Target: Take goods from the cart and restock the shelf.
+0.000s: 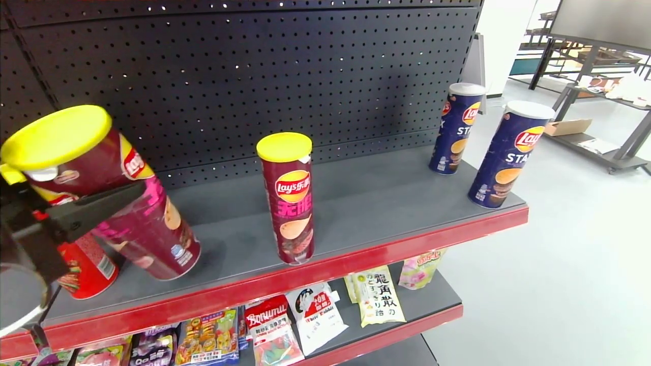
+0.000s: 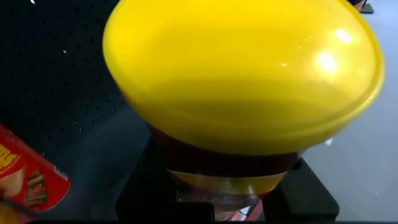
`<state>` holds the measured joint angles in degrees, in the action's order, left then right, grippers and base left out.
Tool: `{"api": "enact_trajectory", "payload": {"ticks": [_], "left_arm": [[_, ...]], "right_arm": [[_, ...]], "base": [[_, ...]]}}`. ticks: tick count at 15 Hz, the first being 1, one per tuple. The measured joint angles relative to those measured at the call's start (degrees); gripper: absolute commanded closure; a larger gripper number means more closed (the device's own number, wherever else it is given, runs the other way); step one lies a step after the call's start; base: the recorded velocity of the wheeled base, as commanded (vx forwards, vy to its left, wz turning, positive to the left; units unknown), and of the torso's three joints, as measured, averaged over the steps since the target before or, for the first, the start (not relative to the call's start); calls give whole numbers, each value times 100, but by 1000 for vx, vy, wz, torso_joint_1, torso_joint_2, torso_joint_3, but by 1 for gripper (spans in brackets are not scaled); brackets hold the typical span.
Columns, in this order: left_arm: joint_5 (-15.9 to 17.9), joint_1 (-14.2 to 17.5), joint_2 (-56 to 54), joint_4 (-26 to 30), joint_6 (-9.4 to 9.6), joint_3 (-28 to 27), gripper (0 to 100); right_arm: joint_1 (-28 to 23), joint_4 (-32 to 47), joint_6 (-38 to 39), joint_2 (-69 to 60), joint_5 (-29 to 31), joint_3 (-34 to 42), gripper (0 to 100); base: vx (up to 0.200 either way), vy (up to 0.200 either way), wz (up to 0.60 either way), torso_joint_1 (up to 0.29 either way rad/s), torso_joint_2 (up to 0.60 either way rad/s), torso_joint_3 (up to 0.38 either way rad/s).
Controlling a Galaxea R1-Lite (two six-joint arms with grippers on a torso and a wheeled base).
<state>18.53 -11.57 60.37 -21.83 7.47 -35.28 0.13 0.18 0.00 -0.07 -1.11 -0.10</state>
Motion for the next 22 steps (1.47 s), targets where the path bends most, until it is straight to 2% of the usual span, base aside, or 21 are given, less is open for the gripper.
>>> {"api": "enact_trajectory", "payload": {"ticks": [4,10,14,19,22], "left_arm": [[-202,-435,1471,-160,-20,-1095,100],[-206,-542,3178,-137,7,-2612,100],[-235,-549,3885,-184,71,-3087,100],[-258,-560,4641,-323,62,-3743,100],[-261,-566,4941,-336,55,-3924,100]], "right_arm": [[5,-2,0,0,0,0,0],[0,-2,0,0,-1,0,0],[5,-2,0,0,-1,2,0],[0,-2,0,0,0,2,0],[2,0,0,0,-1,0,0]], "base": [[0,0,0,0,0,0],[0,0,0,0,0,0],[0,0,0,0,0,0],[0,0,0,0,0,0],[0,0,0,0,0,0]]}}
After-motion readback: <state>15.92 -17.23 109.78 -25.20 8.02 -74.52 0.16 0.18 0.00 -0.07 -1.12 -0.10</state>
